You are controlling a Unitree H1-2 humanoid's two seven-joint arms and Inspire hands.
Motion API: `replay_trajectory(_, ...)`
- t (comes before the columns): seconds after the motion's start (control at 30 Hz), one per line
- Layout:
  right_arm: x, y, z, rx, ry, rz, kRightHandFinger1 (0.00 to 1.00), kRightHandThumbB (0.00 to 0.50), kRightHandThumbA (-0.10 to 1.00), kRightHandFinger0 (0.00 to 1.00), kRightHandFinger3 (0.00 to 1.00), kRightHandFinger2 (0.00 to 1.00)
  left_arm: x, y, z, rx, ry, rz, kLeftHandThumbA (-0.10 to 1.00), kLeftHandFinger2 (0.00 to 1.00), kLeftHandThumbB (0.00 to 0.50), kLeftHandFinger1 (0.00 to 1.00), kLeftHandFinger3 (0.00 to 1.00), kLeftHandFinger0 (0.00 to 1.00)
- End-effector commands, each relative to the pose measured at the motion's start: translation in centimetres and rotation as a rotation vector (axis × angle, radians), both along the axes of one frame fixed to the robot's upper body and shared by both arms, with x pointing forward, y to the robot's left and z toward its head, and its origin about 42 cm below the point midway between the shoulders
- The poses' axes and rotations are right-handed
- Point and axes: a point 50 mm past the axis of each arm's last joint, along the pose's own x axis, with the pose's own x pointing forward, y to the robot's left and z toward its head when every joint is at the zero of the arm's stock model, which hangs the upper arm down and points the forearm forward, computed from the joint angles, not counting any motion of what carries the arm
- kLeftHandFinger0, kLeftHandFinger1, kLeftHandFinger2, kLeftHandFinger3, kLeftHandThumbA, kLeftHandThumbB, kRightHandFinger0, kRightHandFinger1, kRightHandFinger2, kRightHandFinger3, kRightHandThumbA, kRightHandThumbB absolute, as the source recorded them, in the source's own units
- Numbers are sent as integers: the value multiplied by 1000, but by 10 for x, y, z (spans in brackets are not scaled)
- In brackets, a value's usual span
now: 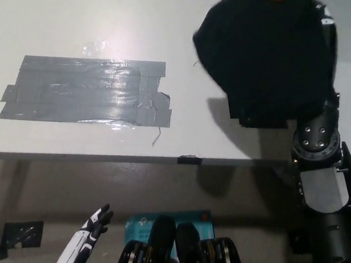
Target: A person hands a black t-shirt to the robot and rhe robot picks it up with its right hand and places it on the black spot on the desk infron tof it
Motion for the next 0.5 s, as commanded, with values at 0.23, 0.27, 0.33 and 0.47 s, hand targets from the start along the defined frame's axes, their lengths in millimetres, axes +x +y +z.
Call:
replay_trajectory(0.23, 8, -18, 45, -21, -166, -34, 479, 155, -100, 50, 923, 914, 9, 5, 12, 50, -50, -32, 1000, 1000, 500, 1000, 1000, 1000)
replay_trajectory(0.27, 12, -22, 43, -59, -153, -52, 493, 166, -100, 74, 937, 924, 10, 5, 12, 52, -55, -32, 1000, 1000, 500, 1000, 1000, 1000)
replay_trajectory(0.33, 18, -28, 40, -126, -148, -78, 493, 169, -100, 79, 952, 927, 11, 6, 12, 54, -51, -34, 1000, 1000, 500, 1000, 1000, 1000)
replay_trajectory(0.47, 30, -36, 34, -228, -133, -101, 486, 183, -100, 69, 938, 897, 13, 5, 13, 59, -51, -40, 1000, 1000, 500, 1000, 1000, 1000)
